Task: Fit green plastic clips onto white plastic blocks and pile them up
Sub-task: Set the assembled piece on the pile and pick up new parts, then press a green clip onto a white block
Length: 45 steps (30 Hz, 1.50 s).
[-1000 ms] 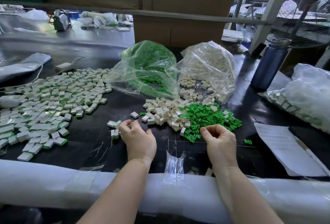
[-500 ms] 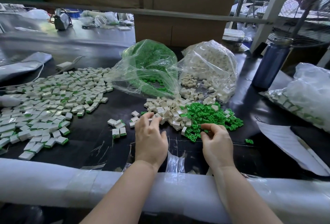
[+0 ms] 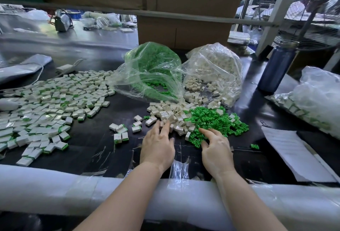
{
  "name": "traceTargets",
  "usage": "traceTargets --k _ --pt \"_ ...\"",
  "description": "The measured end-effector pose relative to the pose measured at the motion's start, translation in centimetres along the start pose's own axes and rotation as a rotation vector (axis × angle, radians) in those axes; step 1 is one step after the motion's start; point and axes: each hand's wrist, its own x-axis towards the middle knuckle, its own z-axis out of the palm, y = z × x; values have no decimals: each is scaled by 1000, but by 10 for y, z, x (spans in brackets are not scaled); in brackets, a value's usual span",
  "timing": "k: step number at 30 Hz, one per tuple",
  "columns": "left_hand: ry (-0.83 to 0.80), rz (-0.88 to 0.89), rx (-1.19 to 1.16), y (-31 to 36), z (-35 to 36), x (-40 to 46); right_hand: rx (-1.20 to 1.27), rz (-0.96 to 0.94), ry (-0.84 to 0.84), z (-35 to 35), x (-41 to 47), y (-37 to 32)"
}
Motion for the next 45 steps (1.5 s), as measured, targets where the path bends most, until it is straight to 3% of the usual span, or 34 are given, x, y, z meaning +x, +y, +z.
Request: traceTargets --k 6,17,22,29,37,45 --pt "70 179 -137 1 -2 -6 35 -51 32 1 -1 0" --pt "122 239 -248 6 -5 -11 78 -15 79 -2 -2 -2" --pt "147 213 -247 6 -6 -11 28 8 107 -8 -6 -8" --pt "72 192 -182 5 -3 -9 -34 37 -34 -8 -7 -11" --pt "98 167 -256 5 -3 -11 63 -38 105 -3 -4 -4" --pt "111 109 -184 6 1 -7 225 -114 156 -1 -4 -2"
